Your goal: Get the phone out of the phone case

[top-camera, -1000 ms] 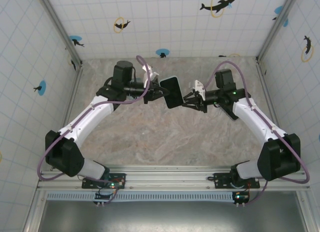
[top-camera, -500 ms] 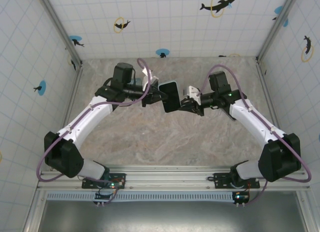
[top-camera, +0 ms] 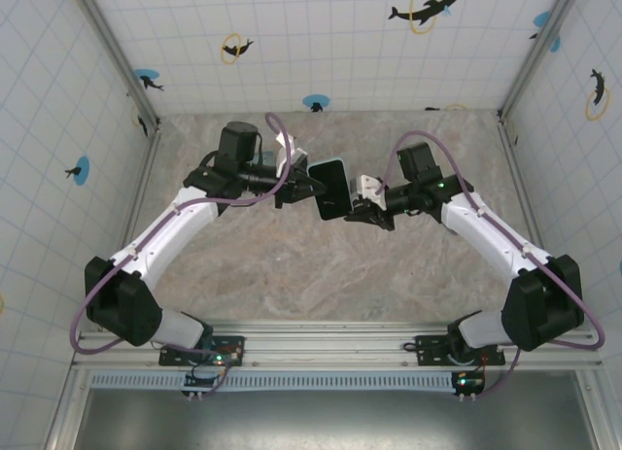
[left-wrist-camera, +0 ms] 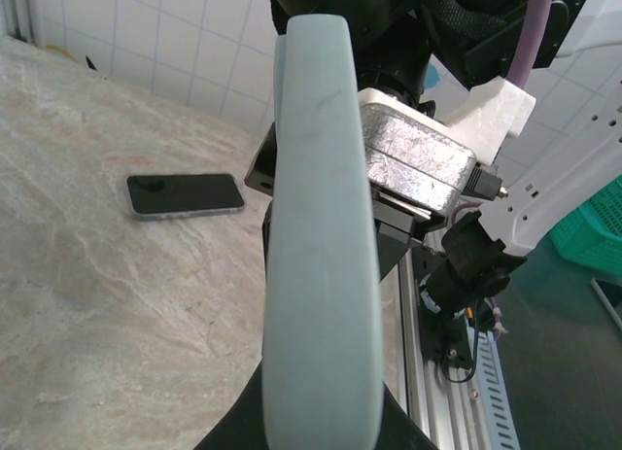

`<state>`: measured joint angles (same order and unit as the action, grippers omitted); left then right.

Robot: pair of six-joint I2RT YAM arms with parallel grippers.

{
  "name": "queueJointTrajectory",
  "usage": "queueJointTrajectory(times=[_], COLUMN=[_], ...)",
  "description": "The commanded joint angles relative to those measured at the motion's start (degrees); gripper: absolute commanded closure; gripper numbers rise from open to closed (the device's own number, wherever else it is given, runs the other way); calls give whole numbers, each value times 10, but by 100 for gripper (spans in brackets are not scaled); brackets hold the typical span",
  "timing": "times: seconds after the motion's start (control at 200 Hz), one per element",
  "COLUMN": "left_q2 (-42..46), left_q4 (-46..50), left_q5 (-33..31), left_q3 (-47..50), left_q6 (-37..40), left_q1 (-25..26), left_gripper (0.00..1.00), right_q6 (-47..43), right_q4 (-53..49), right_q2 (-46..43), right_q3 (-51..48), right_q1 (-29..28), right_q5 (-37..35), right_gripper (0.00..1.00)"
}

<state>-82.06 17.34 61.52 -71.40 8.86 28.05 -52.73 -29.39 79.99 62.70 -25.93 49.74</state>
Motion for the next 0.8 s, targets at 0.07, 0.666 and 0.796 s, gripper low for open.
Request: queueJointTrajectory(times=[0.07,0.666,0.796], left_q2=[16,22,21], left_q4=[-32,-25,-24], left_q5=[57,65,66], left_q3=[-8,19,20], left_q6=[-22,-27,-26], left_q1=[1,2,3], left_gripper=[100,100,100], right_q6=[-7,50,65], right_q4=[20,130,152], right_q2=[5,-15,-18], right_q3=[2,-21,-30], right_q1=[-5,-10,-9], right_q5=[-4,-1,-1], right_gripper=[83,82,80])
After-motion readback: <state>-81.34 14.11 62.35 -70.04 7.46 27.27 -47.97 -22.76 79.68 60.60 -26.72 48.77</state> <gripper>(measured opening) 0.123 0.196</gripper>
